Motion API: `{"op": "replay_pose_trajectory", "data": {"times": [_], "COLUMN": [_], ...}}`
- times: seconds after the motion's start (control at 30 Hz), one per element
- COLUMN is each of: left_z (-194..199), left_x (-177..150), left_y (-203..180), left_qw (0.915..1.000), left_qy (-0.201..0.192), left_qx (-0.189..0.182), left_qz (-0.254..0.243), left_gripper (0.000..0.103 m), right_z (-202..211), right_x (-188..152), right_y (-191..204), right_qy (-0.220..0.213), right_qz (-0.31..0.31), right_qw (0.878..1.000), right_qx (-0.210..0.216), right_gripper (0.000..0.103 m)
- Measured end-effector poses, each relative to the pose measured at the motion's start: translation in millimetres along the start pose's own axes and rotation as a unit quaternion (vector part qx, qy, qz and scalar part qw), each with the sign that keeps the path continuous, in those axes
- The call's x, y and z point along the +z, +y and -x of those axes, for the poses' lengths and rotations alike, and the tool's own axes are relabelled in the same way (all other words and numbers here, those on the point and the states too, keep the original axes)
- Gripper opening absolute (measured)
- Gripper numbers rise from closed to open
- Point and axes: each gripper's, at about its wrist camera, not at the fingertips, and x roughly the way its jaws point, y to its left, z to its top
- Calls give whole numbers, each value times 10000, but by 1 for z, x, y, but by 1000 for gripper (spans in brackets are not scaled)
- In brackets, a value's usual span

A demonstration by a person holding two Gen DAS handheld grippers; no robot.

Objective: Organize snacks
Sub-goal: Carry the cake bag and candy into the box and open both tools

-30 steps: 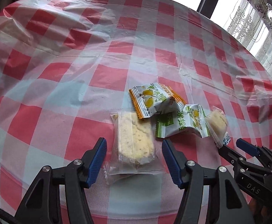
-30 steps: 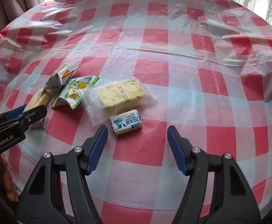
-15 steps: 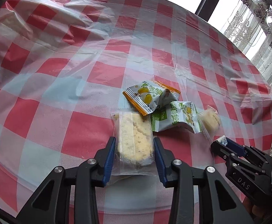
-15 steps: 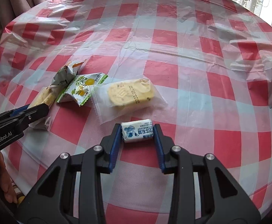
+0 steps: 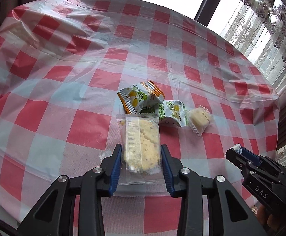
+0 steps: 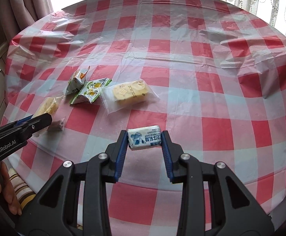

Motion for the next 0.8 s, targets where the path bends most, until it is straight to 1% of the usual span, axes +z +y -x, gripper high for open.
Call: {"op": "replay_pose_trajectory", "data": {"times": [0.2,0.33,0.53,0.8], "left_z": [17,26,34,40], "left_x": [-9,-15,-27,-42], "left_y": [-21,-42,-79,-127], "left_qw": [9997,9989,9960,9900], "left_qy": [-69,-93,-45,50], "left_qx": [-110,-214,-444,-656], "left_qz": [-202,-414,-778,-1244], "left_gripper": [39,39,39,39], "right_z": [21,35,54,78], "right_x": [-11,-21,-38,-62], "right_y": [-10,-21,-47,-88], "right_qy": [-126,-194,-261,-307], "right_qz": [-160,-315,-641,-1123], "right_qw": [9998,9993,9976,9932], "right_qx": [-1,15,5,-29], "right_gripper": [38,38,38,38]}}
